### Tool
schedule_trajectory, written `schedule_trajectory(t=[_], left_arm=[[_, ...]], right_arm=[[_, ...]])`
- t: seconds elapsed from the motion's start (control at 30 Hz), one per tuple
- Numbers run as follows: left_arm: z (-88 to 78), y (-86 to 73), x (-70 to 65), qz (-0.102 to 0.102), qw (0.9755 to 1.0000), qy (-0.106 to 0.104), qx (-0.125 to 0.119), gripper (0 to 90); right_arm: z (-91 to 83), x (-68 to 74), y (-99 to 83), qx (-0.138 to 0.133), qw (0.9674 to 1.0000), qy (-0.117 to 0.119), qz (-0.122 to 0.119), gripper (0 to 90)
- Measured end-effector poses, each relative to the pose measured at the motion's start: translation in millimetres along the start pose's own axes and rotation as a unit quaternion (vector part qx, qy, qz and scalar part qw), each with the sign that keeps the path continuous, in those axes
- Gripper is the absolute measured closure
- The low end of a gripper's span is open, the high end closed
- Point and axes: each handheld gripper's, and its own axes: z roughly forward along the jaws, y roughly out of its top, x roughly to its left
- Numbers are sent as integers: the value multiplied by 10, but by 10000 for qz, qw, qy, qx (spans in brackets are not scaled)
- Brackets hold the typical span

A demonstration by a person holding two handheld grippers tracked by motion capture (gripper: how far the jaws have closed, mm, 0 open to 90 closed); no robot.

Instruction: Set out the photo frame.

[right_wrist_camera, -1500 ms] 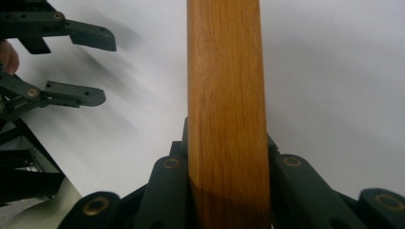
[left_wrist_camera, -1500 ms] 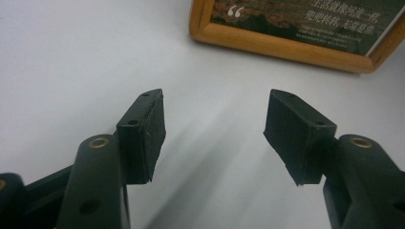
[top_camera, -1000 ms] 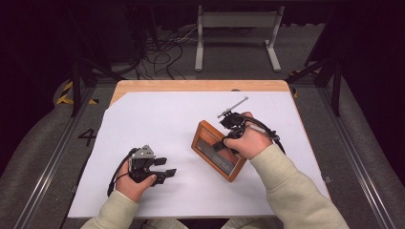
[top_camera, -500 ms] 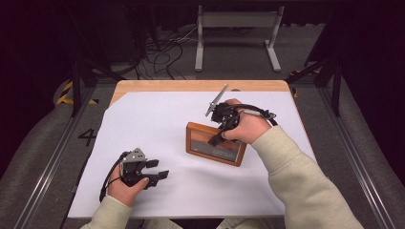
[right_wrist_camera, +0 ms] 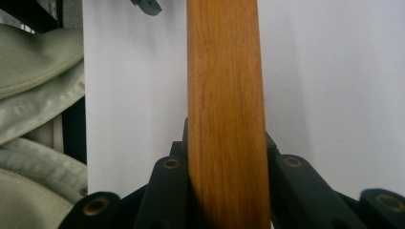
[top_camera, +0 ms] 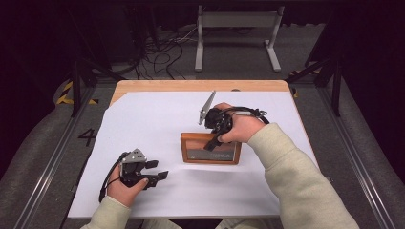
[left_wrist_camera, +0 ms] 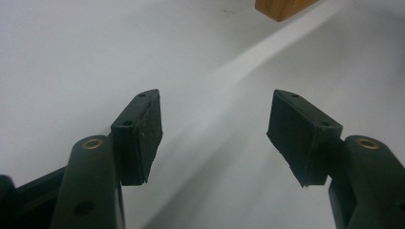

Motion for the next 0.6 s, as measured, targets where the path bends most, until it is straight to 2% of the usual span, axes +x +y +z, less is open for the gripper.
schedule_trajectory(t=[0.13, 0.23, 0.3, 0.43, 0.6], left_arm=[[1, 7, 14, 98, 9999, 43, 11, 365], [16, 9, 7, 53, 10000, -18, 24, 365], [25, 9, 0, 13, 10000, -26, 30, 365], [28, 9, 8, 48, 10000, -4, 36, 365], [36, 10, 11, 61, 10000, -37, 62, 364]], right_arm=[[35, -56, -47, -41, 10000, -4, 14, 753], [82, -129, -104, -41, 10000, -19, 67, 753], [112, -183, -135, -32, 10000, -60, 9, 753], [183, -287, -201, -76, 9999, -74, 25, 753], [246, -325, -211, -10, 9999, -88, -73, 753]])
